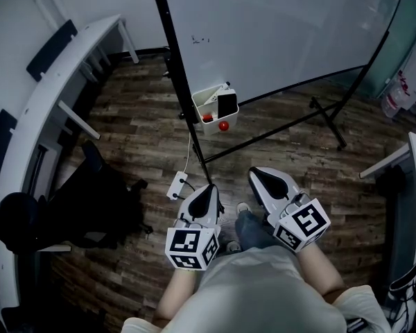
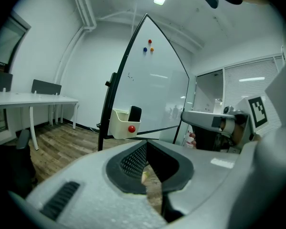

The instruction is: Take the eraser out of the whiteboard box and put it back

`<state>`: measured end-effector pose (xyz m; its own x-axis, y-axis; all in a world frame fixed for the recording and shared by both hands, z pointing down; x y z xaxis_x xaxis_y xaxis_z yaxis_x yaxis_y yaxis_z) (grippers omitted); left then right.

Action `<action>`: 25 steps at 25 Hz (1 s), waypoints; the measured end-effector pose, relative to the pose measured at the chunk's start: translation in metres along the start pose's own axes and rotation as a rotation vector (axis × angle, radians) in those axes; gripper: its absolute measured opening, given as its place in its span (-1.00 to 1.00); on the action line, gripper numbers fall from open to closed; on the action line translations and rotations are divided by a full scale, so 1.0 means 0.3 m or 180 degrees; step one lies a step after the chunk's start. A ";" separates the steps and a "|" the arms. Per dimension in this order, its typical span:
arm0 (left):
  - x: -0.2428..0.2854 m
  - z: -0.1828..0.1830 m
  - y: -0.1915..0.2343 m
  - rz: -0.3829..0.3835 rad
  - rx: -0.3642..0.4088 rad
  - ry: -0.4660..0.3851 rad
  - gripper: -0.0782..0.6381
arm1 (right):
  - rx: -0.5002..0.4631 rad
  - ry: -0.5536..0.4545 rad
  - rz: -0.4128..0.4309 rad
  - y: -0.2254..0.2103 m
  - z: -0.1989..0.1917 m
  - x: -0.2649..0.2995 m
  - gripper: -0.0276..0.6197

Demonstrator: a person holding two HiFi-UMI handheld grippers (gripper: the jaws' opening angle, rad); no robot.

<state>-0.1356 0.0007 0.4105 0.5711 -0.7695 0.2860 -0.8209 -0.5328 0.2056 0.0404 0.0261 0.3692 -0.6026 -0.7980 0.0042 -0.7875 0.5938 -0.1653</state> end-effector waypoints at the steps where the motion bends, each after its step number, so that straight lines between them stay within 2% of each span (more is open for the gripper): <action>1: 0.010 0.007 0.005 0.0014 -0.0006 -0.0007 -0.78 | -0.0005 0.0000 0.0011 -0.010 0.005 0.010 -0.91; 25: 0.326 0.141 0.096 0.0228 0.0028 0.0005 -0.78 | -0.0101 0.0128 0.0218 -0.361 0.062 0.249 -0.87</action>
<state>-0.1037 -0.1046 0.4049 0.5109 -0.8051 0.3012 -0.8596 -0.4795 0.1764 0.0831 -0.0996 0.3691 -0.6594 -0.7510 0.0335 -0.7475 0.6503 -0.1353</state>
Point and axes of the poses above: the fingertips, and each gripper's own axes: x forward along the fingers, y to its left, z out of its top, the point moved 8 cm from there along -x, backward along the fingers, and after that the axes turned 8 degrees about z, right-handed, at the moved point
